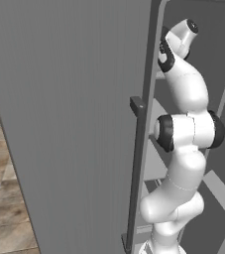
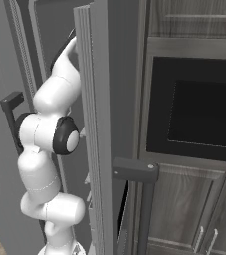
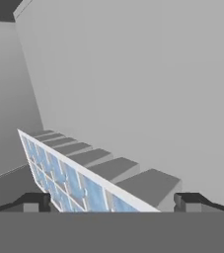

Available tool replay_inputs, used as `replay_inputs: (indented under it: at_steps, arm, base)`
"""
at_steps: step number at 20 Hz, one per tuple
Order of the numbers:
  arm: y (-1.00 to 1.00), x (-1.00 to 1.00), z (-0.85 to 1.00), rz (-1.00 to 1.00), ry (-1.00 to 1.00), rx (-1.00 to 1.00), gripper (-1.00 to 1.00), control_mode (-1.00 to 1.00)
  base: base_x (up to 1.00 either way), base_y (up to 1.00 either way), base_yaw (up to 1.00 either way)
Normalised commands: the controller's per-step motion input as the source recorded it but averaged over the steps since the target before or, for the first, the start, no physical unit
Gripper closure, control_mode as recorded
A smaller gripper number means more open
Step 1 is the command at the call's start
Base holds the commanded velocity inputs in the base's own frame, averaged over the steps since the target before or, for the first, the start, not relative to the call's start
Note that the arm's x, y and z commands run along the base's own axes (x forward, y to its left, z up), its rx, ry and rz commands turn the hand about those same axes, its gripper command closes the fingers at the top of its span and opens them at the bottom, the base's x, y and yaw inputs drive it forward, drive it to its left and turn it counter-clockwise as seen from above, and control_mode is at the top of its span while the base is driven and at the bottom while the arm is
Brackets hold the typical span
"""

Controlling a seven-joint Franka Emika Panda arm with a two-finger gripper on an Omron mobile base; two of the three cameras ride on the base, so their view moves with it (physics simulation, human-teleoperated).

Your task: Open the freezer door, pick up the ice cube tray from the freezer, and place it on the dining counter.

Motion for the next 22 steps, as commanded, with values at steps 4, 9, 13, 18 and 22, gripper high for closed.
replay_inputs:
  at_steps: [4, 9, 13, 18, 22]
  arm:
    - [0.07, 0.26, -0.17, 0.00, 0.00, 0.00, 1.00, -1.00]
    - [0.00, 0.11, -0.06, 0.00, 0.00, 0.00, 1.00, -1.00]
    - [0.00, 0.00, -0.01, 0.00, -0.03, 0.00, 1.00, -1.00]
    - [-0.02, 0.00, 0.00, 0.00, -0.07, 0.02, 1.00, -1.00]
    - [-0.08, 0.00, 0.00, 0.00, -0.14, 0.03, 1.00, -1.00]
  base:
    - [0.00, 0.00, 0.00]
    - [0.00, 0.00, 0.00]
    - [0.00, 0.00, 0.00]
    - [0.00, 0.00, 0.00]
    - [0.00, 0.00, 0.00]
